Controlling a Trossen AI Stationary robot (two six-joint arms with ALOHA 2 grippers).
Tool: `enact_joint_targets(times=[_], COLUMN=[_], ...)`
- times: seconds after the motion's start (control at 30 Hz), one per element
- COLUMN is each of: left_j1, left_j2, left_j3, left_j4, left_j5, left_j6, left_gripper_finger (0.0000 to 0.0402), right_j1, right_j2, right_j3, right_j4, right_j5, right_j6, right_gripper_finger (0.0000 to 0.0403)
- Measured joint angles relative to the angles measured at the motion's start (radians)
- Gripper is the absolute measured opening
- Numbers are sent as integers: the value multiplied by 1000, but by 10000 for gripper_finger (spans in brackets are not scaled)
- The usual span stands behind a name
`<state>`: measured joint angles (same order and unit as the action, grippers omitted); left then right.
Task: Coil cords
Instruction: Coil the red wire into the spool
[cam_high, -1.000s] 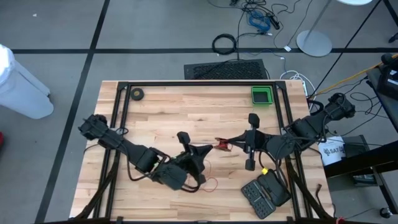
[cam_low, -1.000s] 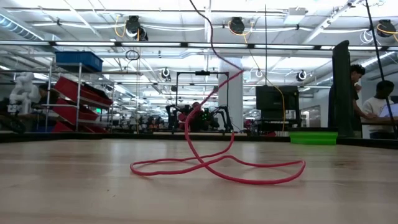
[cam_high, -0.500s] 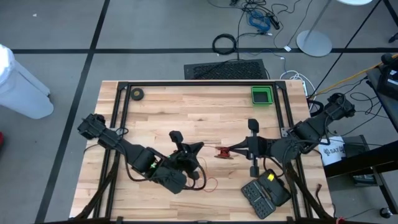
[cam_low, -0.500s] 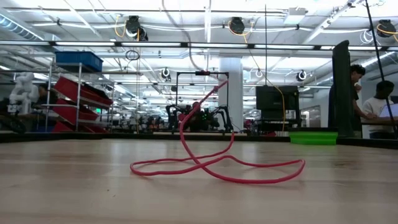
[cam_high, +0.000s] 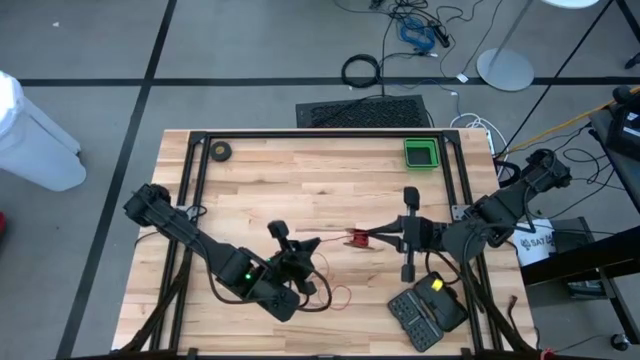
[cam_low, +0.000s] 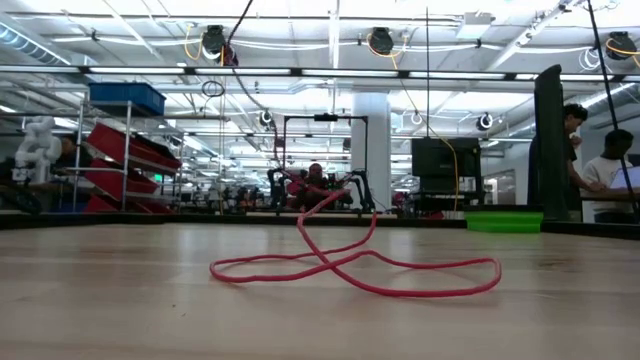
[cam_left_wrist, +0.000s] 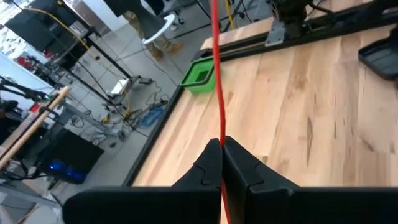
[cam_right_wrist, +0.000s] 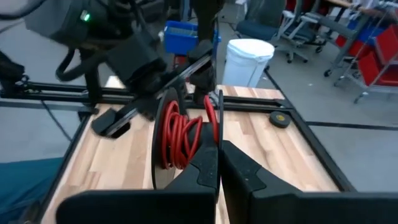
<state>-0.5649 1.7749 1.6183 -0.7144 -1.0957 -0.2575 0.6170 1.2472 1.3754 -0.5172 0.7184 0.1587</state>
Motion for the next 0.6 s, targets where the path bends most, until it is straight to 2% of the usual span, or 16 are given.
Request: enact_joint_targets(times=[0.1, 0.27, 0.43, 0.6], left_j1=[1, 18, 34, 36], left_j2=[1, 1, 1, 1], left_j3=[-20, -54, -81, -89], left_j4=[23, 153, 270, 283], left_j5=[17, 147, 263, 270], left_j6=[-26, 2, 57, 82], left_gripper_finger=[2, 14, 82, 137], right_j1=[0, 0, 0, 0], right_j2=[0, 1, 0, 0], right_j3=[0, 0, 0, 0], right_j4=[24, 33, 37, 33], right_j5=[12, 12, 15, 15], right_j6=[-21, -29, -29, -29], right_gripper_finger=[0, 0, 0, 0])
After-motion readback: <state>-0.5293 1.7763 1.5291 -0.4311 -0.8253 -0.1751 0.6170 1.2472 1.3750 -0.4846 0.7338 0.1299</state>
